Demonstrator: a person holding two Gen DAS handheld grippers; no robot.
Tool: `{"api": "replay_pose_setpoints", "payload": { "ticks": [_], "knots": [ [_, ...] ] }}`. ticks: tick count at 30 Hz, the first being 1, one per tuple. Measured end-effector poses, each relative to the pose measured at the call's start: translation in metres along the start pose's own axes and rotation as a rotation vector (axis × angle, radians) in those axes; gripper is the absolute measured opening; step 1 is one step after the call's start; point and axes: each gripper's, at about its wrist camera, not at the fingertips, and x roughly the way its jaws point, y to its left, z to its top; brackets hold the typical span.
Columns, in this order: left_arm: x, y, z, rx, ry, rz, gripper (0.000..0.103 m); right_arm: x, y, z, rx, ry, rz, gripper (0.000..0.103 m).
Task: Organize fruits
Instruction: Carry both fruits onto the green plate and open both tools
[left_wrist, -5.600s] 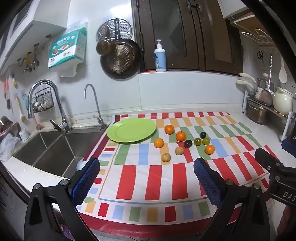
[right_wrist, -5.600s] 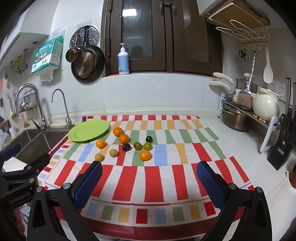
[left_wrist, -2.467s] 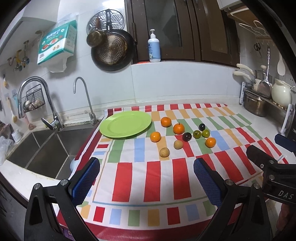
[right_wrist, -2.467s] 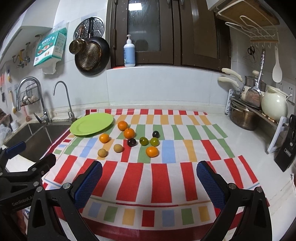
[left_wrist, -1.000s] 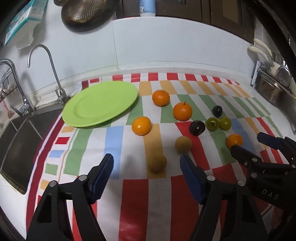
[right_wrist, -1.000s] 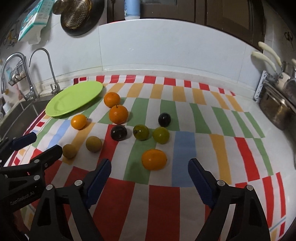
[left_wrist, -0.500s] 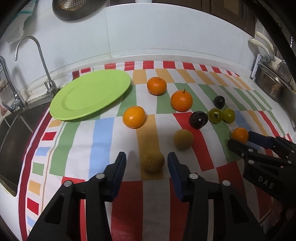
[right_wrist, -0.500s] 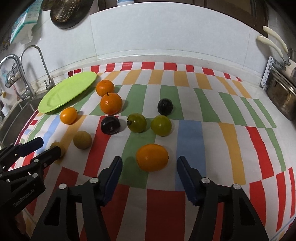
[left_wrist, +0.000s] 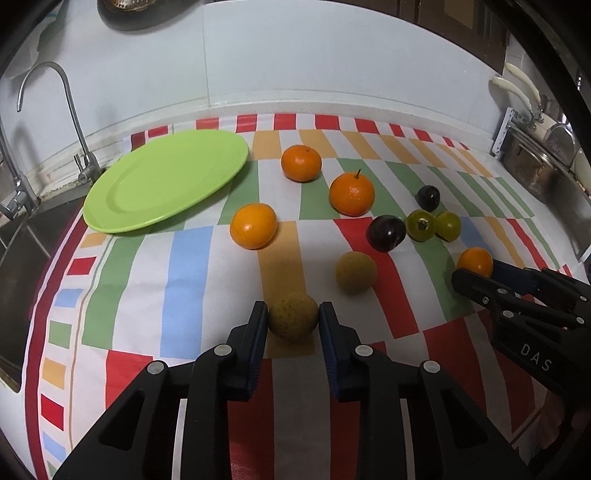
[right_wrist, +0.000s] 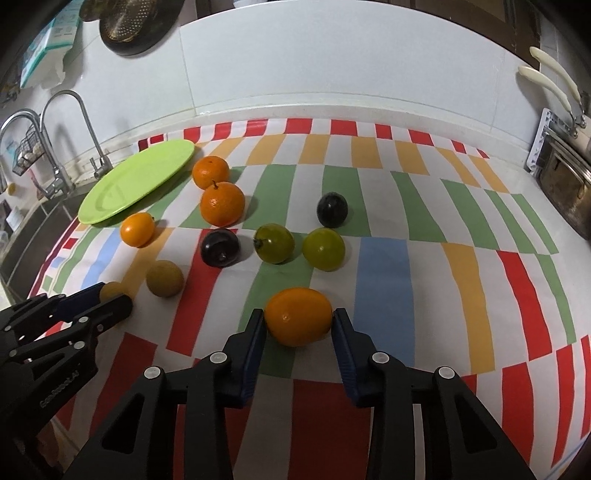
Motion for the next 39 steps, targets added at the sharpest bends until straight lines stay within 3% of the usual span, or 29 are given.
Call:
{"api": "replay_pose_setpoints", "payload": {
  "ticks": [22, 39],
  "knots": [
    [-0.065, 0.038, 0.02, 0.023, -0.168, 0.074, 0.028, -0.043, 0.066, 0.028, -0.114, -0.115, 0.127, 0.038],
    [-0.06, 0.099, 0.051, 0.012, -0.206, 0.151, 0.028, -0.02, 0.137, 0.092, -0.203, -0.152, 0.268, 0.038]
  ]
}}
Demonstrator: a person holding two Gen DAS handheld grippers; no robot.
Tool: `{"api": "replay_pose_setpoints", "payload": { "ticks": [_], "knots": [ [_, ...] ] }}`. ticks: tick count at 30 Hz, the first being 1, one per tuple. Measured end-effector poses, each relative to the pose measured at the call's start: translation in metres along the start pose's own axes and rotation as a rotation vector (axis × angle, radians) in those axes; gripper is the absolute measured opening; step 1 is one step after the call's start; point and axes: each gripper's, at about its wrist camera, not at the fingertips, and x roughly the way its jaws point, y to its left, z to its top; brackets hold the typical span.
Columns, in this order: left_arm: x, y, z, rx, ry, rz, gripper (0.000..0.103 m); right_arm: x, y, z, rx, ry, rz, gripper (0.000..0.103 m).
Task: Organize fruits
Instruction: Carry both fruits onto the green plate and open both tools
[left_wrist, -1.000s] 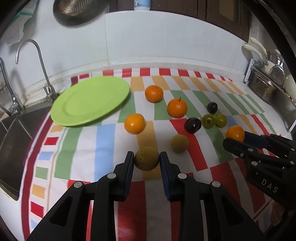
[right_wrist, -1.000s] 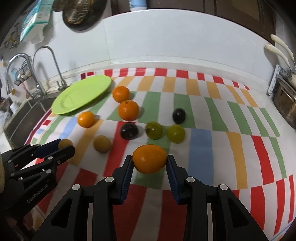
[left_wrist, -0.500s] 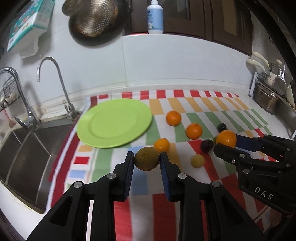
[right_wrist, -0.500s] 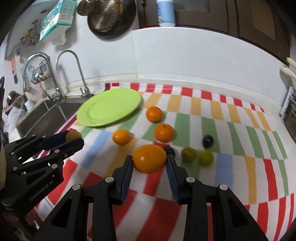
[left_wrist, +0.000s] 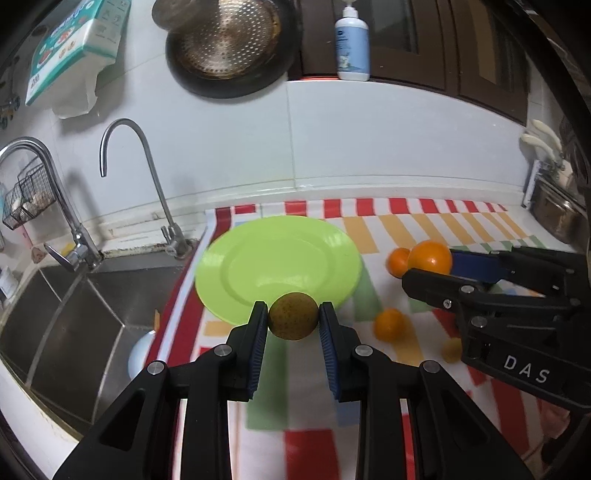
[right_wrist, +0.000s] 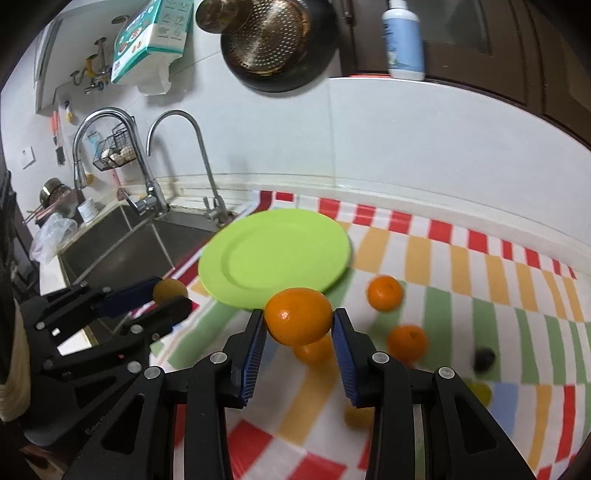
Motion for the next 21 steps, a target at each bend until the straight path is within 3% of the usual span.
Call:
{"api": "replay_pose_setpoints", "payload": {
  "ticks": [11, 21],
  "knots": [
    [0.051, 0.03, 0.018, -0.039, 0.055, -0.003, 0.028, 0.065, 0.012, 0.037, -0.037, 0.063, 0.036, 0.038],
    [0.099, 0.044, 0.019, -0.048, 0.142, -0.039, 0.028, 0.125, 0.01, 0.042, -0.025, 0.168, 0.052, 0.038]
  ]
}}
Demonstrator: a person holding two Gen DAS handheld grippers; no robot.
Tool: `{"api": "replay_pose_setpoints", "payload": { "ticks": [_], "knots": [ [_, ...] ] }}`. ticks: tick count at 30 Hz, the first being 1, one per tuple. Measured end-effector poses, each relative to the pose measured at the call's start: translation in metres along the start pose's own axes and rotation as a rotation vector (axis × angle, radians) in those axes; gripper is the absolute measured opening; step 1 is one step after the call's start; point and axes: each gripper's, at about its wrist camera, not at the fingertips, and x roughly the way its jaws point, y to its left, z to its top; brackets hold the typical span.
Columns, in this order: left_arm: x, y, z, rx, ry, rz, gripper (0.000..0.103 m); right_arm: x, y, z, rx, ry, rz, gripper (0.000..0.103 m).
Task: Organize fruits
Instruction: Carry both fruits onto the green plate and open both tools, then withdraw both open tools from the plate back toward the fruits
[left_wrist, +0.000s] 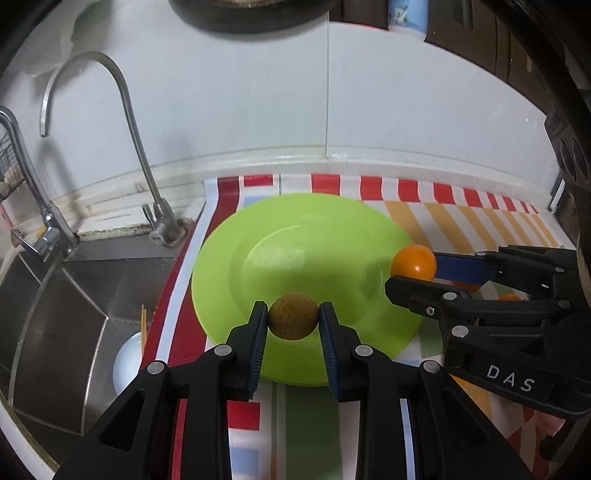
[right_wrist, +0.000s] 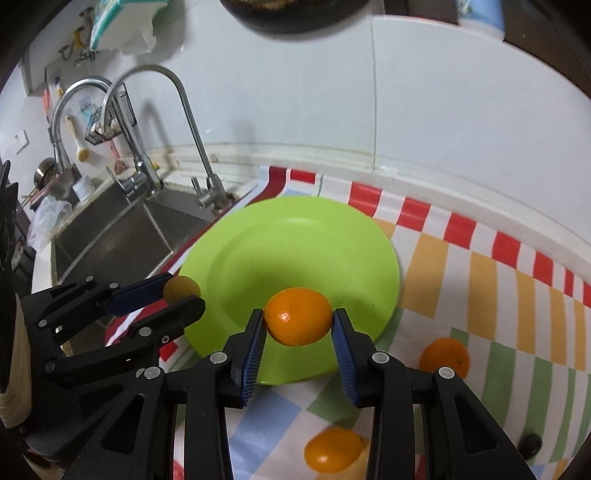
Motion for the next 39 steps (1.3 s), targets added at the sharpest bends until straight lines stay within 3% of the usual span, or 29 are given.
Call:
{"api": "replay_pose_setpoints", "payload": {
  "ticks": [5, 10, 20, 25, 31, 39],
  "knots": [
    [0.011, 0.003, 0.001, -0.001, 0.028, -0.018, 0.028, 0.015, -0.004, 0.002, 0.008, 0.032, 0.008, 0.038],
    [0.009, 0.005, 0.001, -0.009, 0.025, -0.005, 0.035, 0.019, -0.004, 0.002, 0.01, 0.047, -0.006, 0.041],
    [-0.03, -0.009, -0.002, -0.008, -0.032, -0.013, 0.035, -0.027, -0.008, -0.014, 0.041, -0.038, -0.025, 0.042],
    [-0.059, -0.022, -0.005, -0.011, -0.075, -0.009, 0.051, -0.059, -0.012, -0.024, 0.071, -0.09, -0.033, 0.042],
    [-0.082, -0.034, -0.011, -0.006, -0.106, -0.006, 0.06, -0.091, -0.02, -0.038, 0.123, -0.132, -0.05, 0.05],
    [-0.111, -0.05, -0.022, 0.018, -0.16, 0.018, 0.085, -0.132, -0.02, -0.058, 0.129, -0.197, -0.115, 0.059]
  ]
}}
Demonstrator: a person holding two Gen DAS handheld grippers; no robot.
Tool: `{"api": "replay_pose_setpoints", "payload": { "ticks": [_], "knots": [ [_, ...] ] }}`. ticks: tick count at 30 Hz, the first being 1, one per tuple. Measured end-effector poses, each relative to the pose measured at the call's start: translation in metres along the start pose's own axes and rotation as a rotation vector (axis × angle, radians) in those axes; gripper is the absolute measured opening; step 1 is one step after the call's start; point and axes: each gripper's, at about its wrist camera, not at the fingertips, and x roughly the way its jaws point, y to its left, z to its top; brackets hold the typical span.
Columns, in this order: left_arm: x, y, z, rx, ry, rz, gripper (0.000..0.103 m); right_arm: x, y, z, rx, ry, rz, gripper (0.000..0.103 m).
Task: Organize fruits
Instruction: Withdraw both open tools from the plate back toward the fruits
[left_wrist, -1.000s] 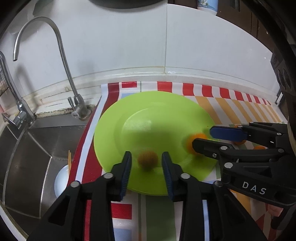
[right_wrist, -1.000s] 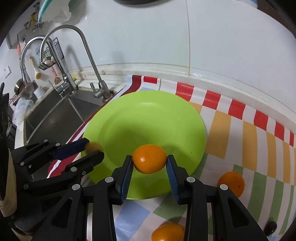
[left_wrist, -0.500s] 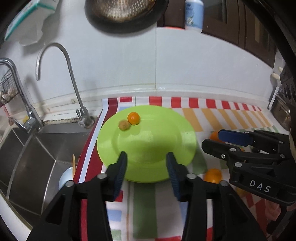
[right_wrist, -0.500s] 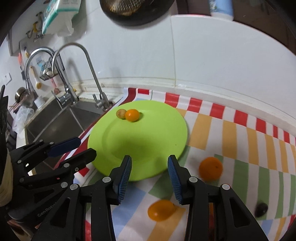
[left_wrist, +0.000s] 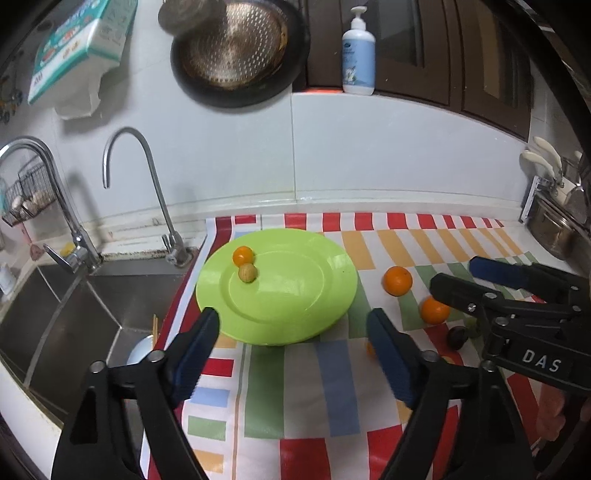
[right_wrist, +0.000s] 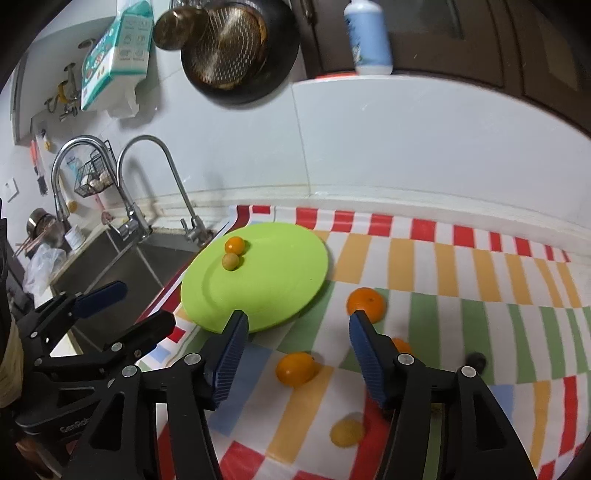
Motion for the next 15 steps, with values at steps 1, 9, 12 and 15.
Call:
{"api": "replay_pose_setpoints", "payload": {
  "ticks": [1, 9, 12, 15],
  "knots": [
    [-0.004, -0.002, -0.001, 0.006, -0.008, 0.003, 0.086, -0.006, 0.0, -0.001, -0.004, -0.011, -0.01, 0.062],
    [-0.021, -0.016, -0.009, 0.008, -0.031, -0.027, 0.091, -0.039, -0.009, -0.019, -0.017, -0.057, -0.088, 0.069],
    [-0.024, -0.025, -0.014, 0.019, -0.035, -0.042, 0.091, -0.047, -0.016, -0.026, -0.013, -0.058, -0.113, 0.069],
    [-0.027, -0.036, -0.019, 0.035, -0.049, -0.062, 0.091, -0.054, -0.026, -0.033, 0.0, -0.059, -0.133, 0.069]
  ]
}}
